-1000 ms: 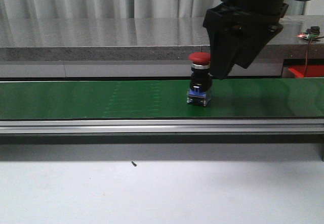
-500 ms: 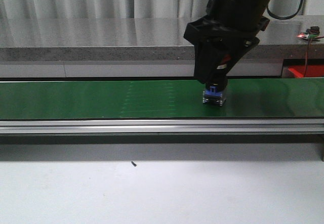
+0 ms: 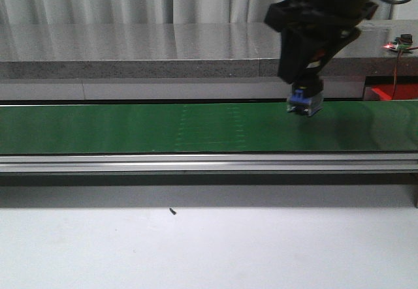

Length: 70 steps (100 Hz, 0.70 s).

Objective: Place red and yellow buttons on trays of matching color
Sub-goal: 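Move the red button into the red tray and open the right gripper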

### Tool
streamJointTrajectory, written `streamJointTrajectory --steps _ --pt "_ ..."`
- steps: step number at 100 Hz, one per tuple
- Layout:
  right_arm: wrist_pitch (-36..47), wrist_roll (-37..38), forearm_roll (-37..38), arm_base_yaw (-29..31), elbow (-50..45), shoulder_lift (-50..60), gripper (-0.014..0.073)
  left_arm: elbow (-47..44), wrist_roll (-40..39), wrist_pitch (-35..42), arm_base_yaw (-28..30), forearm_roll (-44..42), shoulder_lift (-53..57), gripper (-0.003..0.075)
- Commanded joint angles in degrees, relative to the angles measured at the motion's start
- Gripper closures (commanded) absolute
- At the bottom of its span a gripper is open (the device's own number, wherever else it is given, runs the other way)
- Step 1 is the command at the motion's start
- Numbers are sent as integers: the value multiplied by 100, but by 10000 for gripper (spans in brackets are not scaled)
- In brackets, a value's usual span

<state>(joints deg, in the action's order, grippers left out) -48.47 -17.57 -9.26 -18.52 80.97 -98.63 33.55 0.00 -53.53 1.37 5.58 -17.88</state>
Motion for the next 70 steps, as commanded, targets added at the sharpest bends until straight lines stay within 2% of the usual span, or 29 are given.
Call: streamJointTrajectory --steps 1,21,46,70 --pt "143 -79 52 377 188 438 459 128 0 358 -51 77 -61 740" --pt "198 -79 52 1389 188 491 459 128 0 358 -51 77 -61 740" --pt "652 -18 52 2575 188 491 459 128 0 358 -51 77 -61 740" --pt "966 378 34 3384 188 334 459 128 0 358 -51 77 -61 740"
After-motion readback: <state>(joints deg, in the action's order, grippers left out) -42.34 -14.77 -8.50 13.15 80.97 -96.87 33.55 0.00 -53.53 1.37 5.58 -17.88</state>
